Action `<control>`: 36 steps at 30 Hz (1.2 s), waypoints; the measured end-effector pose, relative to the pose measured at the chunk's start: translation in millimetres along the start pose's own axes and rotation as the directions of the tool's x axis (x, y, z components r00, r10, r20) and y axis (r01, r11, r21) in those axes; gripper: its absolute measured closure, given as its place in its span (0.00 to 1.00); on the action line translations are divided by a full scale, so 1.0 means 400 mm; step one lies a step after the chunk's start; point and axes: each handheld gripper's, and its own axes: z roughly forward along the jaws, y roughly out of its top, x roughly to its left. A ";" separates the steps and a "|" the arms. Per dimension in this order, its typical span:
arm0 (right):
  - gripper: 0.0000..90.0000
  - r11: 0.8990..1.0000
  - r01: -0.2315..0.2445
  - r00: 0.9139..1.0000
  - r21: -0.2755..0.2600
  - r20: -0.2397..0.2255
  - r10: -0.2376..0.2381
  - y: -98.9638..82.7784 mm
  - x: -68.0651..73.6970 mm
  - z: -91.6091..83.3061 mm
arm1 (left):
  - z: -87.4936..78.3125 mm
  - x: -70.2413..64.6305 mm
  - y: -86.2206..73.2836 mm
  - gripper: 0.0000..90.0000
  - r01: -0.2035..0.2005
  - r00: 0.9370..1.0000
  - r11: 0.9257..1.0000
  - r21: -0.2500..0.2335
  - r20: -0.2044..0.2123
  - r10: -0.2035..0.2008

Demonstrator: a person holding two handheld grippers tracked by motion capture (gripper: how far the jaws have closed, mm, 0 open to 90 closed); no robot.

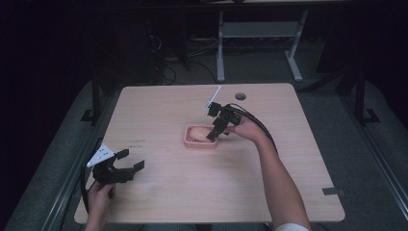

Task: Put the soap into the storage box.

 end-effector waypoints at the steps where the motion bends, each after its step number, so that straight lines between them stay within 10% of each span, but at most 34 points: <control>1: 0.29 1.000 0.005 1.000 -0.005 0.006 -0.005 -0.002 0.003 -0.002 | 0.000 0.000 0.000 0.16 -0.001 1.000 1.000 0.000 0.001 0.001; 36: 0.27 0.998 -0.044 0.999 -0.043 0.010 0.044 -0.153 0.040 -0.061 | 0.005 -0.004 0.000 0.16 -0.010 1.000 1.000 0.010 0.004 0.010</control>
